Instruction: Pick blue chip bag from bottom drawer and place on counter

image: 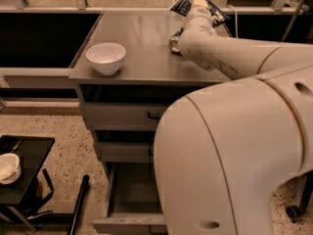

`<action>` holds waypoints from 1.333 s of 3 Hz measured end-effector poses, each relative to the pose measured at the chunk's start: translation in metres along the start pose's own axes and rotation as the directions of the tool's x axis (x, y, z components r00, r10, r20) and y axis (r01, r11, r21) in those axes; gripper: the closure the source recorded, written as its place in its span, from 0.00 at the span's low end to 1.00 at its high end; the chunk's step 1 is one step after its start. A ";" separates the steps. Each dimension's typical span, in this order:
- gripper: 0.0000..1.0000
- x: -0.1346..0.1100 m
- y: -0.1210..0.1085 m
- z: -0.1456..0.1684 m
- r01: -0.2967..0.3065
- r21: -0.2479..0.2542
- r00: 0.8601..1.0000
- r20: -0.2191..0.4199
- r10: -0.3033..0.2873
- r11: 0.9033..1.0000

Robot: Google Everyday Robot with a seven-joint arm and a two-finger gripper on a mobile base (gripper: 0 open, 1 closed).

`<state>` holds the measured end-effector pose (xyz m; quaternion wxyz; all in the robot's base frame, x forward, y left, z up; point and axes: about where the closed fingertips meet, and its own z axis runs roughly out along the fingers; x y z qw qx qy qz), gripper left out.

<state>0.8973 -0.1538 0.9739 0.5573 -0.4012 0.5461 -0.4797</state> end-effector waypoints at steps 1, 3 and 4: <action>0.35 0.000 0.000 0.000 0.000 0.000 1.000 0.000 0.000 1.000; 0.00 0.000 0.000 0.000 0.000 0.000 1.000 0.000 0.000 1.000; 0.00 0.000 0.000 0.000 0.000 0.000 1.000 0.000 0.000 1.000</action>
Offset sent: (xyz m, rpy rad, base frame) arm 0.0000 0.0001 0.0000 0.0000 0.0000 0.0001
